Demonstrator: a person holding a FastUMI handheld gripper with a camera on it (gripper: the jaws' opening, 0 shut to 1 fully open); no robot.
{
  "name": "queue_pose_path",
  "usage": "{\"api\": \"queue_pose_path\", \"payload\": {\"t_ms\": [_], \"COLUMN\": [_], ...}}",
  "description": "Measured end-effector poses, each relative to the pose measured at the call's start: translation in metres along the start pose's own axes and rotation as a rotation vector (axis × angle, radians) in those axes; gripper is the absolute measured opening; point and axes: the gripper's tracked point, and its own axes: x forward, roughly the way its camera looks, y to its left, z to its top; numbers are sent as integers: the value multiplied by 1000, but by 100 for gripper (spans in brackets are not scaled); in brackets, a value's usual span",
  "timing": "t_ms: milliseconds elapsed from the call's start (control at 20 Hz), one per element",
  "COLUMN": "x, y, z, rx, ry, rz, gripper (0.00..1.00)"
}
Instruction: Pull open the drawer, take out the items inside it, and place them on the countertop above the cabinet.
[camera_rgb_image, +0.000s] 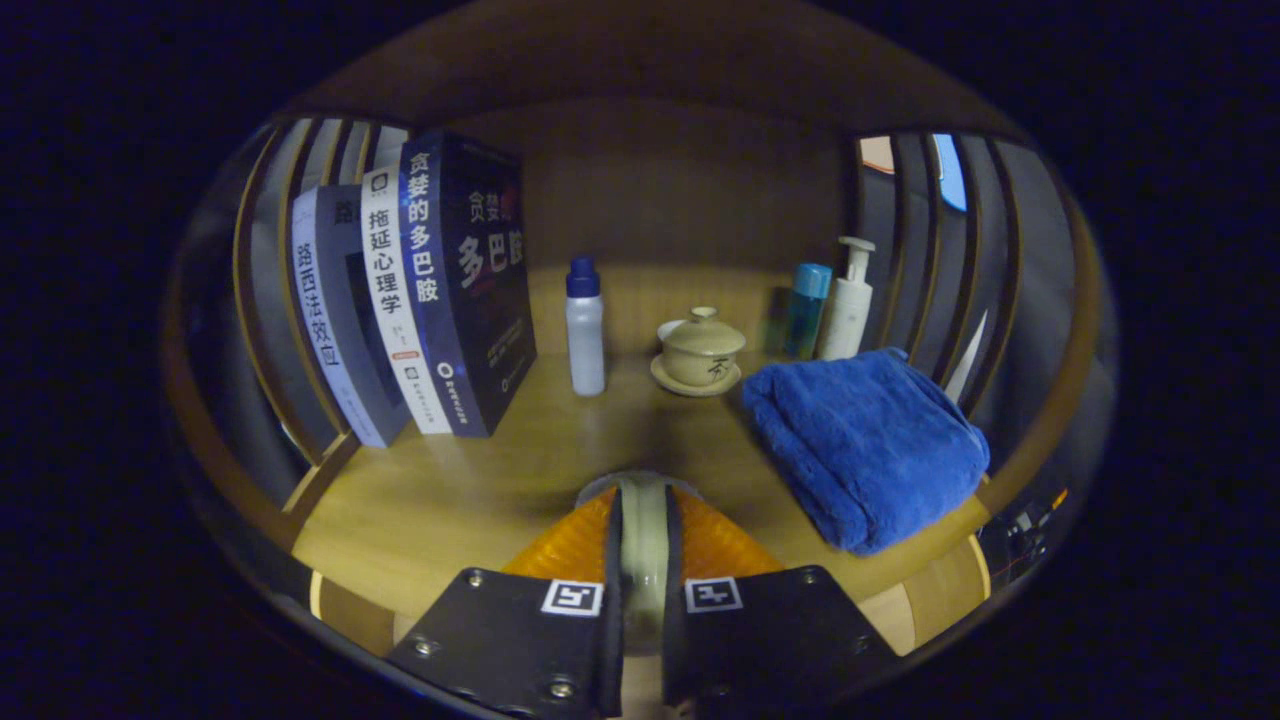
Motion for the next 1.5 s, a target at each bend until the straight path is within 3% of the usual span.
{"api": "queue_pose_path", "payload": {"t_ms": [350, 700, 750, 800, 950, 1000, 1150, 1200, 1500], "x": [21, 22, 21, 19, 16, 13, -4, -10, -56], "y": [0, 2, 2, 4, -1, -1, 2, 2, 10], "z": [11, 11, 10, 13, 6, 7, 22, 28, 53], "rx": [38, 19, 9, 4, 1, 1, 31, 46, 92], "ry": [-38, -71, -76, -95, -77, -78, -113, -129, -183], "rz": [38, -9, 0, 14, 11, 17, 43, 47, 69], "gripper": [16, 16, 29, 30, 55, 59, 93, 97, 98]}}
